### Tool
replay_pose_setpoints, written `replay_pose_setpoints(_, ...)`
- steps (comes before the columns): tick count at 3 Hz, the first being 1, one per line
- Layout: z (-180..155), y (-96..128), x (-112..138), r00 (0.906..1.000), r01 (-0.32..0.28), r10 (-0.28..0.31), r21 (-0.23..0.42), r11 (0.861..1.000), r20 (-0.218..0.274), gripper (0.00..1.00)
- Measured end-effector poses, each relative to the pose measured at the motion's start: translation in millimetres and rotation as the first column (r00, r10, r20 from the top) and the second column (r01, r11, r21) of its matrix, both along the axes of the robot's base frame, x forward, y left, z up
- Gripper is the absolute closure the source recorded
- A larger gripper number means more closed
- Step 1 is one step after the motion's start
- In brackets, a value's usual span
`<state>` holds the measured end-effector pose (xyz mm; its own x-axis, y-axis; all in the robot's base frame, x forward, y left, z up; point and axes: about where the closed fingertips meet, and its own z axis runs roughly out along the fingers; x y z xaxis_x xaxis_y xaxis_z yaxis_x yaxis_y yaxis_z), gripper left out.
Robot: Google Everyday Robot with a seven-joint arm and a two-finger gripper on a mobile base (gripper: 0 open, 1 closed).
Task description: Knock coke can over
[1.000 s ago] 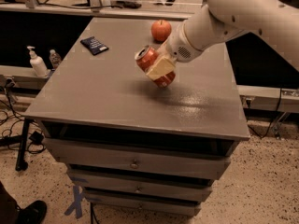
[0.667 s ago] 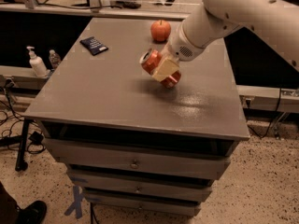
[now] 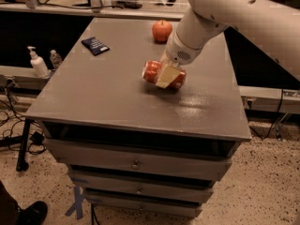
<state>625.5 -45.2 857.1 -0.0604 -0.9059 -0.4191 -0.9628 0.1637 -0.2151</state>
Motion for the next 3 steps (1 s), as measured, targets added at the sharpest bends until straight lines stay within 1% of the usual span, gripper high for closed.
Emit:
replay_pose_setpoints(1, -7.0, 11.7, -7.2, 0.9974, -0.068, 0.068, -0.01, 0.998, -0.024, 0.6)
replay_pose_setpoints(2, -10.7, 20.3, -13.0, 0.9909, -0.125, 0.125, -0.002, 0.992, -0.05, 0.36)
replay_pose_setpoints(3, -11.3, 24.8, -16.2, 0.983, -0.168, 0.168, 0.011, 0.986, -0.075, 0.12)
